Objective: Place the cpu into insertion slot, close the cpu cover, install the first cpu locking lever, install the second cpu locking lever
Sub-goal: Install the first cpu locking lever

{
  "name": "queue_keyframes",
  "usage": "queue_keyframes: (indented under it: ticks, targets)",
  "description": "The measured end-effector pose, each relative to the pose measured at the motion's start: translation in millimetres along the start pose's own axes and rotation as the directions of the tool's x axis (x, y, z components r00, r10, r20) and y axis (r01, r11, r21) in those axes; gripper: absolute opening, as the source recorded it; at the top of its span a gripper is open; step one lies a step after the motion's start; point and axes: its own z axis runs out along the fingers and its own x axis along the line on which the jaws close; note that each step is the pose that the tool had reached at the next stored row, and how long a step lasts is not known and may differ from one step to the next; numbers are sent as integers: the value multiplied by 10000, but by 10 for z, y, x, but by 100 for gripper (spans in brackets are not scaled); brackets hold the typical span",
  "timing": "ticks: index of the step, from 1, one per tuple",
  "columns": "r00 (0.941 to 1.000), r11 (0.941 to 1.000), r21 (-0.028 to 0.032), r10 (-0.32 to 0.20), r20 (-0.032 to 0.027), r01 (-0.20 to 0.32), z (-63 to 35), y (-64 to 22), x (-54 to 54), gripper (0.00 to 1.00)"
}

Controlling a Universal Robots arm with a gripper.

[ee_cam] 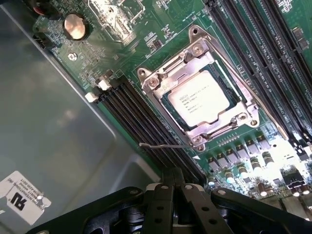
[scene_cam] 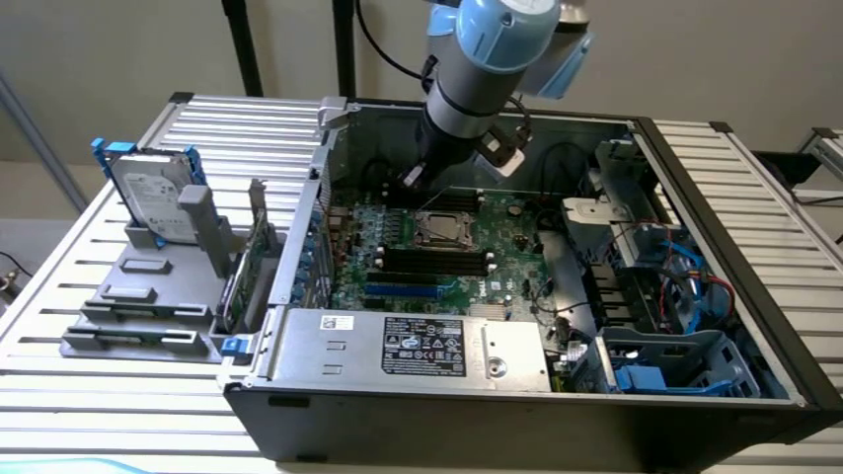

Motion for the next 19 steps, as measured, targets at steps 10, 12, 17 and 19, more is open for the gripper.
queue_keyframes:
  ticks: [10,12,17,19]
  targets:
    - [9998,9999,-171,-18,209,22,95,37,-22,11]
    - [9998,9997,-223,-33,202,37,116,45,-26,11]
    - [9998,9993,-377,-80,176,86,167,62,-34,11]
    - [9998,9991,-421,-83,194,92,181,63,-32,11]
